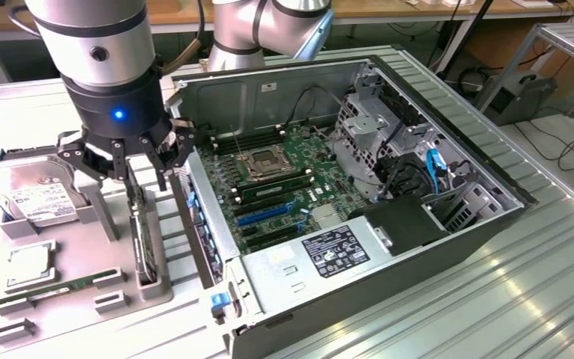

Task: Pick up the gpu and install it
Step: 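Pick up the gpu and move the gpu toward the slot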

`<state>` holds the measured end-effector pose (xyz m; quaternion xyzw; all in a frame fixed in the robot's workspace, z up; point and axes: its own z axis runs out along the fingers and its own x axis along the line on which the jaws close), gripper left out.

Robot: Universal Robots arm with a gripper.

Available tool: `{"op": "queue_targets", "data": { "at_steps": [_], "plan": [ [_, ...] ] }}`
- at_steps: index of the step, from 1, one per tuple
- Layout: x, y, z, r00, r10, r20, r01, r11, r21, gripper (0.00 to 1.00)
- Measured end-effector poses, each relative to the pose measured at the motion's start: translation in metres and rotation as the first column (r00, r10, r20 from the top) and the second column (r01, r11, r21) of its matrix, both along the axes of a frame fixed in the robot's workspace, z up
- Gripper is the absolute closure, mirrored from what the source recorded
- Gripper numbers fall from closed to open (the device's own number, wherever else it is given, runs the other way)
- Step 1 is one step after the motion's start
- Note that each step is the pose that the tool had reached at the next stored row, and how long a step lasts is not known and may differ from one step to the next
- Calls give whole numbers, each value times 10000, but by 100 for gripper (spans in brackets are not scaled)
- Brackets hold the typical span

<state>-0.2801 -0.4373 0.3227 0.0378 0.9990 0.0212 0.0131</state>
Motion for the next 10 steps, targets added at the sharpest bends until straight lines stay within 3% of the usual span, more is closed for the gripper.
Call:
{"op": "queue_targets", "data": {
  "at_steps": [10],
  "plan": [
    [0, 0, -54, 10000, 0, -1, 0, 10000, -1, 58]
  ]
}}
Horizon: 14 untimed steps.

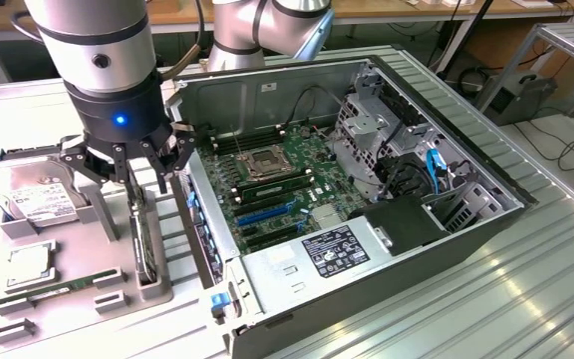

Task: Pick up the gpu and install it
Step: 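Pick up the gpu and move the gpu toward the slot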

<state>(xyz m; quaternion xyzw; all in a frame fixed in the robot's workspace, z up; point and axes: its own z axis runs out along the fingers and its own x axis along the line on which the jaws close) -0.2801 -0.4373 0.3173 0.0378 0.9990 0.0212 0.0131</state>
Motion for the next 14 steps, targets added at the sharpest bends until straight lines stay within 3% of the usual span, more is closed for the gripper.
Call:
{"op": "queue_targets", "data": {
  "at_steps": [14],
  "plan": [
    [0, 0, -63, 10000, 0, -2, 0, 10000, -2, 58]
  ]
}}
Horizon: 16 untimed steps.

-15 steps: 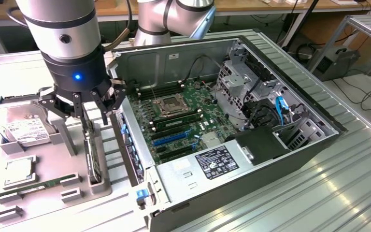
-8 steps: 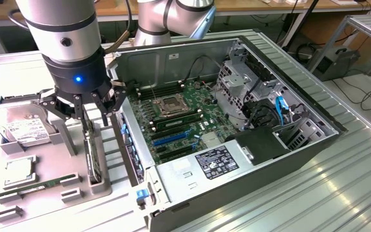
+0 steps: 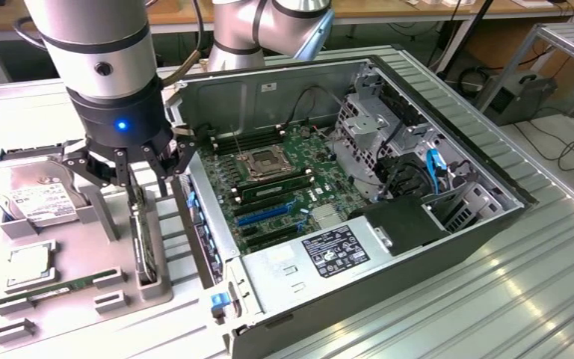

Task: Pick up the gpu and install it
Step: 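Pick up the gpu and move the gpu toward the slot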

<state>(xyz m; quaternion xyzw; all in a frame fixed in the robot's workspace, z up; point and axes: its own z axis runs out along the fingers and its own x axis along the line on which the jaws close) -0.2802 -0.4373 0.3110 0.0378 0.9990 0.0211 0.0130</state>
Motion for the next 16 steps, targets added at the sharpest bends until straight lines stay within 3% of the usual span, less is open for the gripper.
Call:
{"op": "queue_targets", "data": {
  "at_steps": [2, 11, 16],
  "plan": [
    [0, 0, -53, 10000, 0, 2, 0, 10000, 0, 58],
    [-2, 0, -68, 10000, 0, 3, 0, 10000, 1, 58],
    [-68, 1, -77, 10000, -1, 3, 1, 10000, 1, 58]
  ]
}}
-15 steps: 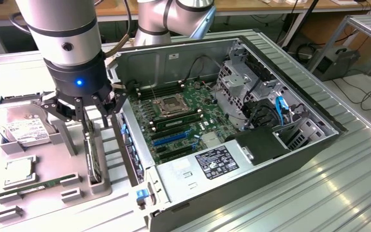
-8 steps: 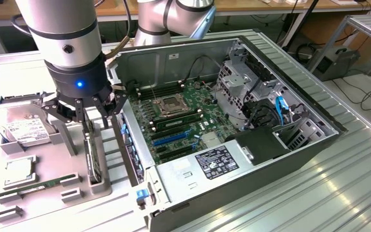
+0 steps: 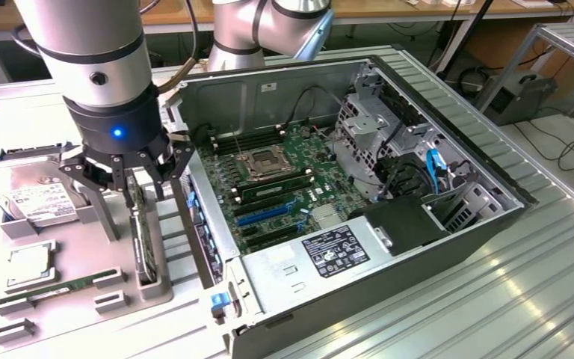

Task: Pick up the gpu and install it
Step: 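Pick up the gpu and move the gpu toward the slot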

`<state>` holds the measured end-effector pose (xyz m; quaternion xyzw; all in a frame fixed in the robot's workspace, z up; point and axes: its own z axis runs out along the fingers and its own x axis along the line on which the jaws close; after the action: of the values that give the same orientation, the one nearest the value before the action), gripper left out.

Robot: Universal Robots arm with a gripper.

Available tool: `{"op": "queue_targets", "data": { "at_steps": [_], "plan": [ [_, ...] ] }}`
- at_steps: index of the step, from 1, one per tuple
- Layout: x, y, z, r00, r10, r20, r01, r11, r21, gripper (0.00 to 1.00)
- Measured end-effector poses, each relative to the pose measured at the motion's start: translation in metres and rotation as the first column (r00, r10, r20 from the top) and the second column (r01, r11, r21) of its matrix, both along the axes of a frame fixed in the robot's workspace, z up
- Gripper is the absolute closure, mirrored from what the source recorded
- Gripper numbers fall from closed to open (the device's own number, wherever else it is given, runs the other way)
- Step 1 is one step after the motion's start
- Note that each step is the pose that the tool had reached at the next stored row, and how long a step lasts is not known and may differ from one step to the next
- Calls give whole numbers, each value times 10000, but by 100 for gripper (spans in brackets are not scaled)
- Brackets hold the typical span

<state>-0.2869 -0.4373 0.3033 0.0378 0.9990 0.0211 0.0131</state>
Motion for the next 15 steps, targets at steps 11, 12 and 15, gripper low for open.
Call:
{"op": "queue_targets", "data": {
  "at_steps": [11, 12, 15],
  "plan": [
    [-99, 0, -19, 10000, 2, -2, -2, 10000, -2, 58],
    [-100, 0, -24, 10000, 1, -1, -1, 10000, -1, 58],
    [-100, 0, -34, 10000, 1, -1, -1, 10000, -1, 58]
  ]
}}
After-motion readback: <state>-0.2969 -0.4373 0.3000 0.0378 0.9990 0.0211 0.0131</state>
